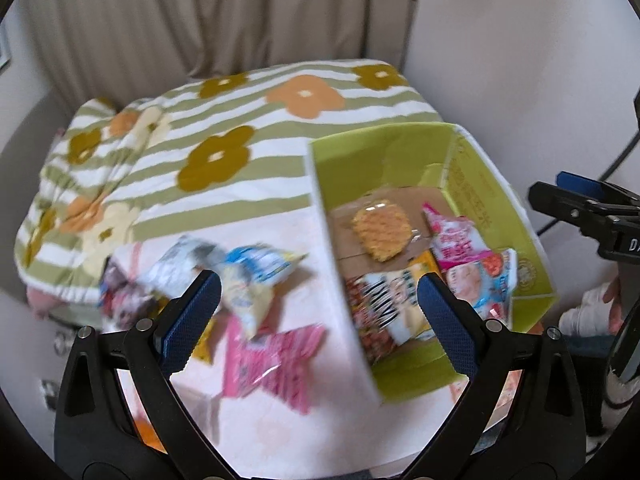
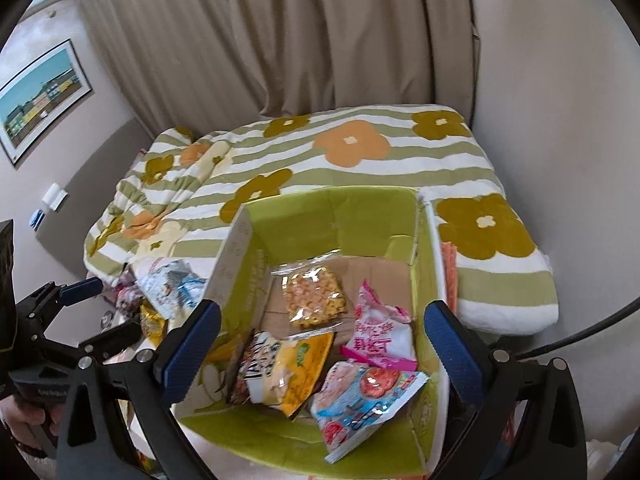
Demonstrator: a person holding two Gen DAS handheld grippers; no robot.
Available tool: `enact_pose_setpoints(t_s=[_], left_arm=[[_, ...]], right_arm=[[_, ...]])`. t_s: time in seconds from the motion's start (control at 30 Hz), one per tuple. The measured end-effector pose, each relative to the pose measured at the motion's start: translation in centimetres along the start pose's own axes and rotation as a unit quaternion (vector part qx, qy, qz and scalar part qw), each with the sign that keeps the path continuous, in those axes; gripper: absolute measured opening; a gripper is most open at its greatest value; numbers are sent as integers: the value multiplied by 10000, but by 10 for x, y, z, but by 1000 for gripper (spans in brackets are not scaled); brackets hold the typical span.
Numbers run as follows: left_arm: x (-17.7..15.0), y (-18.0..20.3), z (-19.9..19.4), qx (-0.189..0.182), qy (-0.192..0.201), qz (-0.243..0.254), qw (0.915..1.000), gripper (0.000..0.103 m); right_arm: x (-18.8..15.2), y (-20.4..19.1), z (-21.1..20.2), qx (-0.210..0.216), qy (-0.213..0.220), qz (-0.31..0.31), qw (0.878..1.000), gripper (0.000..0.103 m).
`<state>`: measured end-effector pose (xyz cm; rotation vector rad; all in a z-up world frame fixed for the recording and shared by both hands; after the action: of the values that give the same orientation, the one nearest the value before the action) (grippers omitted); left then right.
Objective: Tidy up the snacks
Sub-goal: 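Withdraw both tools from the box back toward the tray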
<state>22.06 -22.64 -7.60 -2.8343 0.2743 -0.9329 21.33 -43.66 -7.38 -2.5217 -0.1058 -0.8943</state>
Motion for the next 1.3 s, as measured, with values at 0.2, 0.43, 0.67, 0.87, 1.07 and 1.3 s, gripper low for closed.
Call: enact_pose_setpoints(t_s=[0.2,0.43,0.67,0.87,1.07,1.3], left_arm=[[-27,-58,-16,379,-138,-502,9979,98],[-60,-132,-25,676,-216,-956,9929,98],[-95,-200,-23,572,-298,-1075,9921,98],[-131,-252,-13,346,-512,-825,9947,98],[-172,-280,8,177,-714,-22,9973,98],[-216,-260,37,-447,-935,1635,9811,98]], right_arm=[[-6,-30,5,254,-132,-302,9991,101],[-18,-79,17,537,-201,-615,9965,101],[-38,-133,35,340,-166,-611,9974,101],[-61,-187,62,224,-245,-481,9983,101],[-88,-232,101,312,-443,-374,9978,101],[-129,-266,152,510,-1019,-593,9917,101]])
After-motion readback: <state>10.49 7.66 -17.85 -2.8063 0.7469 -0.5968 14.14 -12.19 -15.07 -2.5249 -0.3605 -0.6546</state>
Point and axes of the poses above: each gripper's, at about its wrist camera, not at the fingertips, and z roughly the way its jaws point, y to its right, x to its top, the point moved 3 cm from there along z, roughly the way its jaws point, and after that the axes turned 13 degrees about x, right-handed, at the moved point
